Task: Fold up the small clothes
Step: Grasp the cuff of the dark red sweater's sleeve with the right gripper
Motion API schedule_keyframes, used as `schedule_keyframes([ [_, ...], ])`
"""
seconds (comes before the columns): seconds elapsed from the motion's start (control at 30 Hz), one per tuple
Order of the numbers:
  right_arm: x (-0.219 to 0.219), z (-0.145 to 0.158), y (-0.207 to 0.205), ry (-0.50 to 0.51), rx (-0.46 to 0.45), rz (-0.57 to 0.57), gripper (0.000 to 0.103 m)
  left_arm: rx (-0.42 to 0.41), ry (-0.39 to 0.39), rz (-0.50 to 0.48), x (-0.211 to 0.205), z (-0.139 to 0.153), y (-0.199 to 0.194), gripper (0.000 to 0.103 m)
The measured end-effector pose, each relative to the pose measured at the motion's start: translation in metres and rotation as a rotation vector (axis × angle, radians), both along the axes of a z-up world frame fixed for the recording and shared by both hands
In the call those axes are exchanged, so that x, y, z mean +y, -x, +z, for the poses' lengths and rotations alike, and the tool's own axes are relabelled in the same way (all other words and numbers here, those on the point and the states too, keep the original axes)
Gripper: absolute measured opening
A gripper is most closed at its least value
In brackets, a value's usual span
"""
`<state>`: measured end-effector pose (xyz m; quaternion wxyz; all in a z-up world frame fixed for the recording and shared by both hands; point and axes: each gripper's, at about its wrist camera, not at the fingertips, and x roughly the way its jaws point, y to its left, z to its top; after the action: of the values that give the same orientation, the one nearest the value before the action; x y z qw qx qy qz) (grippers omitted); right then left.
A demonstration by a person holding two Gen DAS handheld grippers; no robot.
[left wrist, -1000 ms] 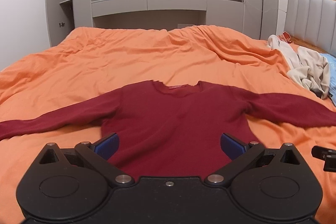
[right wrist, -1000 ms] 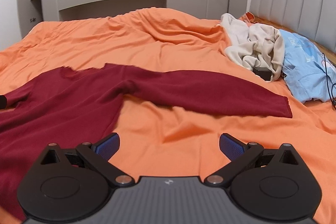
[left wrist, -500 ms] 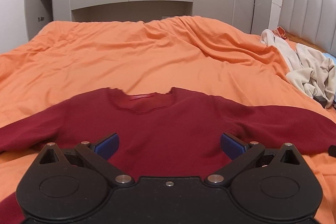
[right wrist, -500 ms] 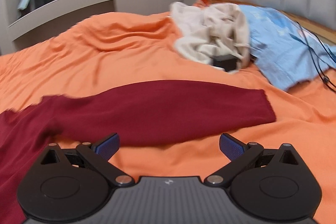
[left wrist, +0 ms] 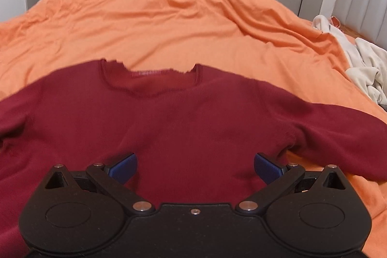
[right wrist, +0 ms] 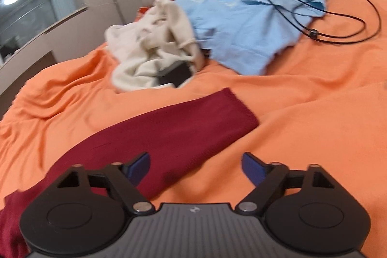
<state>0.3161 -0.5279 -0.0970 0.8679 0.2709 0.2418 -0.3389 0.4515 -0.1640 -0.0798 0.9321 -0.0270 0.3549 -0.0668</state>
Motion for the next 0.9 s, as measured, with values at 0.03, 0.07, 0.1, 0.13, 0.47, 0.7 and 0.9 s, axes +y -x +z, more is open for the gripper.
schedule_keyframes([
  [0.03,-0.003,-0.003,-0.002,-0.003,0.008,-0.021,0.080,0.006,0.005,0.002,0.001,-0.001,-0.001,0.102],
  [0.07,-0.007,-0.006,-0.005,-0.007,0.011,-0.045,0.076,0.011,0.008,0.003,0.002,-0.002,-0.001,0.102],
  [0.1,-0.011,-0.009,-0.007,-0.014,0.011,-0.068,0.074,0.017,0.010,0.003,0.002,-0.002,-0.002,0.102],
  [0.13,-0.014,-0.011,-0.008,-0.022,0.010,-0.084,0.069,0.022,0.011,0.002,0.003,-0.002,-0.002,0.102],
  [0.47,-0.014,-0.004,-0.009,0.056,-0.052,-0.111,0.006,0.048,-0.033,-0.044,0.013,0.020,0.006,0.102],
  [0.7,0.012,0.032,-0.020,0.197,-0.119,-0.005,0.005,0.053,-0.034,0.004,0.052,0.053,0.012,0.102],
  [0.9,0.045,0.063,-0.044,0.273,-0.168,0.116,0.004,0.017,-0.039,0.026,0.087,0.069,0.008,0.102],
])
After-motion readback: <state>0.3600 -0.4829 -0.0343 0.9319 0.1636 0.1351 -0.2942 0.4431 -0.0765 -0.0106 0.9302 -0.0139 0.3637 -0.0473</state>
